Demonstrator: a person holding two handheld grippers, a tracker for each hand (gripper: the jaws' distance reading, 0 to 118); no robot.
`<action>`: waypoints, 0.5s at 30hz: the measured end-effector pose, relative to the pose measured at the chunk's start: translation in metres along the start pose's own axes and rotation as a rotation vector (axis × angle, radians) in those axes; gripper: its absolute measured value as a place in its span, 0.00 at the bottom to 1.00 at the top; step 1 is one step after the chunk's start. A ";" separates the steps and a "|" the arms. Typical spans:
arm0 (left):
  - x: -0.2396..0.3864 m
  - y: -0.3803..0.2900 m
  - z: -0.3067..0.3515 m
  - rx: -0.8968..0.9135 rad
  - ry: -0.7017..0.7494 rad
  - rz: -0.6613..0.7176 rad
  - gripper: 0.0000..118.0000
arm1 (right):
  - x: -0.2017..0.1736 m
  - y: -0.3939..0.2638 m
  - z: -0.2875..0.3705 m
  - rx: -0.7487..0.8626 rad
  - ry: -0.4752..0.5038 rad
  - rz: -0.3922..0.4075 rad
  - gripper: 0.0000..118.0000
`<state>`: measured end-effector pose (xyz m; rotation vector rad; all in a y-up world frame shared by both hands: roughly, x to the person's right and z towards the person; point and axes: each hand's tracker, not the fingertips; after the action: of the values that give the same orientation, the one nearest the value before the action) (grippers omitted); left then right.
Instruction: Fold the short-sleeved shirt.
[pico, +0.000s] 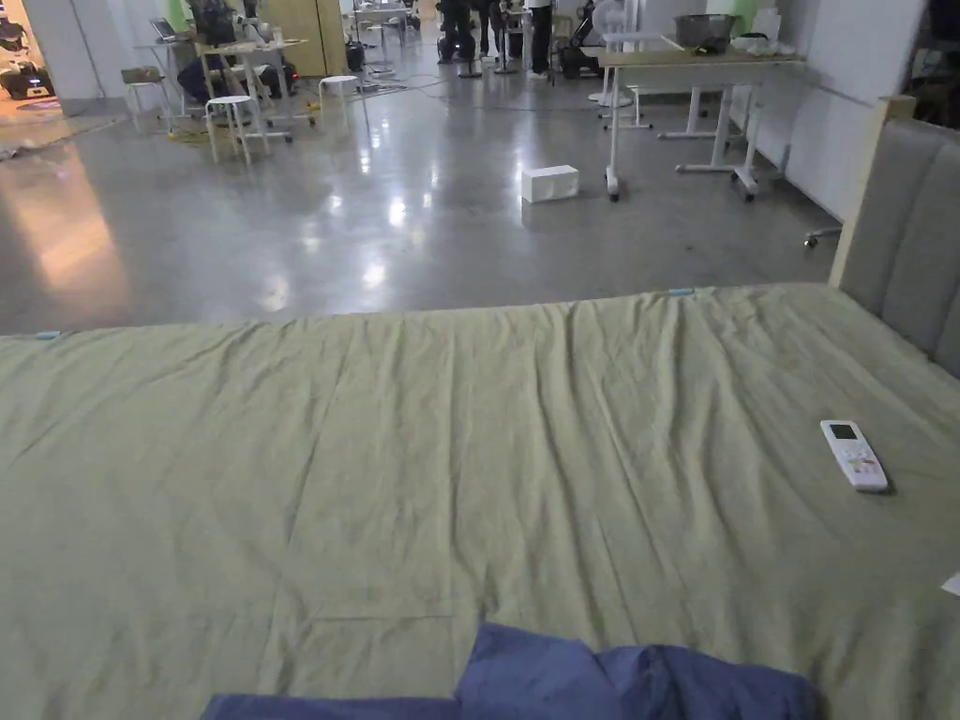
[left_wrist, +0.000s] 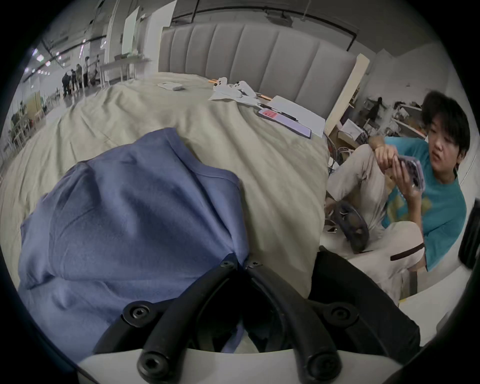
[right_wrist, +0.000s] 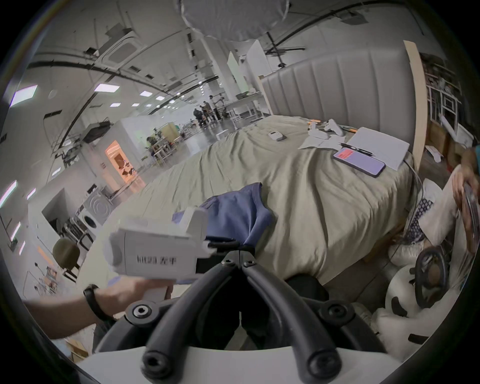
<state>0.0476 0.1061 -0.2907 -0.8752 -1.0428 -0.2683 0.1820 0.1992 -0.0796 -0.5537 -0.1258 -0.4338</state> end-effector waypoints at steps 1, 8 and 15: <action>-0.011 -0.003 0.007 0.053 -0.038 0.064 0.28 | 0.001 0.002 -0.001 0.001 0.012 -0.004 0.00; -0.051 -0.051 0.151 0.402 0.068 0.286 0.75 | -0.043 0.027 -0.010 0.051 0.054 0.189 0.00; -0.027 -0.106 0.364 0.842 0.610 0.295 0.75 | -0.121 0.059 -0.031 0.241 0.230 0.367 0.00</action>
<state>-0.2599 0.3013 -0.1830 -0.1395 -0.3666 0.1558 0.0987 0.2719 -0.1620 -0.2773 0.1419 -0.1192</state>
